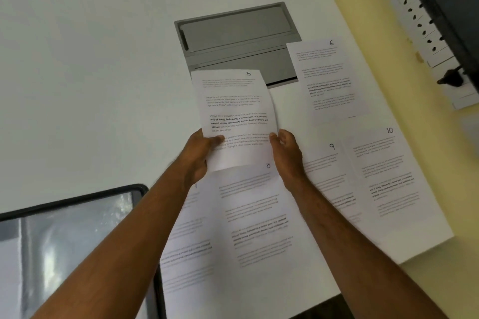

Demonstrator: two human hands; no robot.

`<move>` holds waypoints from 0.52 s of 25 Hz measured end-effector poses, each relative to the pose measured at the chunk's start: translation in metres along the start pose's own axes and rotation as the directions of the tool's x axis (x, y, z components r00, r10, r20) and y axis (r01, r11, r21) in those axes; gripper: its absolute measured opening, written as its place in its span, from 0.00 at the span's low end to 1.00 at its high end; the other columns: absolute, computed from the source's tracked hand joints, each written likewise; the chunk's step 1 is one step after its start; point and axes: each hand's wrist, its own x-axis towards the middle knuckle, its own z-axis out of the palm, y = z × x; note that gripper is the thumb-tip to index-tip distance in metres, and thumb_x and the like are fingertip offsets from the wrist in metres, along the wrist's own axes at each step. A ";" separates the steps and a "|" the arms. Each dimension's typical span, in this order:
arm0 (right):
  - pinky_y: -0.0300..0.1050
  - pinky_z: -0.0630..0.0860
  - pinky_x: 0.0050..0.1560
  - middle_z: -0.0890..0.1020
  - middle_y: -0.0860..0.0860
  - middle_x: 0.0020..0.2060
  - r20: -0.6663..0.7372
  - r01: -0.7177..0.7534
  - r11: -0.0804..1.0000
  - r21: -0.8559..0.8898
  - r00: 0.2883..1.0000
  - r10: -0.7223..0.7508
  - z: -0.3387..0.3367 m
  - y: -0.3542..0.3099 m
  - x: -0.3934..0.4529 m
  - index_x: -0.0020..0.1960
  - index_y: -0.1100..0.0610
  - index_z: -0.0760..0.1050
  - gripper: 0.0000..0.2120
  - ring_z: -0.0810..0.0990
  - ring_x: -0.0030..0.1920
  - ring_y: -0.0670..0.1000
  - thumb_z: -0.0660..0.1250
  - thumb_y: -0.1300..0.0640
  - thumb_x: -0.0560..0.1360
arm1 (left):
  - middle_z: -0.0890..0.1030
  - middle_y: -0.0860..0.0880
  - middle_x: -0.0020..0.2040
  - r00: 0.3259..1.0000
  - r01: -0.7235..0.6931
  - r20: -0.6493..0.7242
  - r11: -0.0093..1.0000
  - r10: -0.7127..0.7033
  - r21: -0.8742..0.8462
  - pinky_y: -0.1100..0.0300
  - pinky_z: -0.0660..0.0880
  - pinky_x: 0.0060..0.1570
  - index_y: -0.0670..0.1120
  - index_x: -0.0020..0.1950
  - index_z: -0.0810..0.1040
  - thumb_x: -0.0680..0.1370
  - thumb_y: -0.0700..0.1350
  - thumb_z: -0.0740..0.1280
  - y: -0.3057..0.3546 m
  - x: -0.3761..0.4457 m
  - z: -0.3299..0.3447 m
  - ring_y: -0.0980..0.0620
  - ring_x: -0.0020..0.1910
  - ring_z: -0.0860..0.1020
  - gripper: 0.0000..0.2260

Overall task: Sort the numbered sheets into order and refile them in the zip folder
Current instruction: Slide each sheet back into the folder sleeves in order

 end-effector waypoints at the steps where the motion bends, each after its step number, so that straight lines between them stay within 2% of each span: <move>1: 0.31 0.72 0.44 0.77 0.50 0.68 0.012 -0.047 0.997 0.065 0.999 0.046 0.005 0.000 -0.010 0.75 0.53 0.69 0.23 0.76 0.56 0.46 0.63 0.45 0.83 | 0.83 0.45 0.65 0.999 0.027 0.035 0.999 -0.026 -0.019 0.45 0.78 0.64 0.44 0.72 0.75 0.81 0.34 0.66 -0.007 -0.011 -0.016 0.43 0.62 0.82 0.20; 4: 0.44 0.81 0.46 0.85 0.51 0.56 0.151 -0.257 0.924 0.284 0.963 0.222 0.022 0.003 -0.045 0.61 0.52 0.79 0.16 0.83 0.50 0.50 0.69 0.43 0.80 | 0.82 0.42 0.66 0.987 0.130 0.093 0.991 -0.128 -0.012 0.41 0.75 0.67 0.42 0.72 0.74 0.82 0.34 0.66 -0.031 -0.051 -0.066 0.40 0.65 0.81 0.19; 6: 0.51 0.85 0.48 0.88 0.54 0.50 0.249 -0.341 0.886 0.314 0.930 0.270 0.036 0.008 -0.070 0.56 0.54 0.82 0.16 0.86 0.49 0.55 0.73 0.44 0.77 | 0.82 0.41 0.65 0.980 0.185 0.071 0.982 -0.186 0.027 0.41 0.77 0.65 0.41 0.71 0.75 0.81 0.34 0.66 -0.049 -0.078 -0.097 0.40 0.63 0.81 0.17; 7: 0.52 0.85 0.46 0.88 0.55 0.50 0.267 -0.341 0.886 0.314 0.927 0.262 0.045 0.011 -0.086 0.57 0.56 0.83 0.16 0.87 0.47 0.55 0.75 0.46 0.76 | 0.83 0.41 0.64 0.978 0.198 0.055 0.979 -0.200 0.037 0.42 0.78 0.63 0.41 0.70 0.76 0.81 0.34 0.66 -0.057 -0.093 -0.113 0.40 0.63 0.82 0.17; 10: 0.44 0.82 0.36 0.88 0.56 0.50 0.293 -0.307 0.892 0.333 0.932 0.212 0.073 0.019 -0.133 0.58 0.60 0.83 0.13 0.87 0.41 0.51 0.76 0.55 0.76 | 0.83 0.42 0.63 0.975 0.218 0.053 0.976 -0.218 0.011 0.47 0.80 0.60 0.41 0.68 0.77 0.80 0.32 0.66 -0.080 -0.135 -0.156 0.41 0.61 0.83 0.17; 13: 0.39 0.80 0.33 0.88 0.53 0.47 0.316 -0.310 0.894 0.324 0.926 0.206 0.106 0.027 -0.185 0.58 0.59 0.83 0.11 0.87 0.37 0.47 0.75 0.59 0.76 | 0.84 0.42 0.62 0.971 0.236 0.046 0.972 -0.236 0.009 0.47 0.80 0.61 0.42 0.67 0.78 0.80 0.32 0.66 -0.097 -0.177 -0.204 0.41 0.61 0.83 0.16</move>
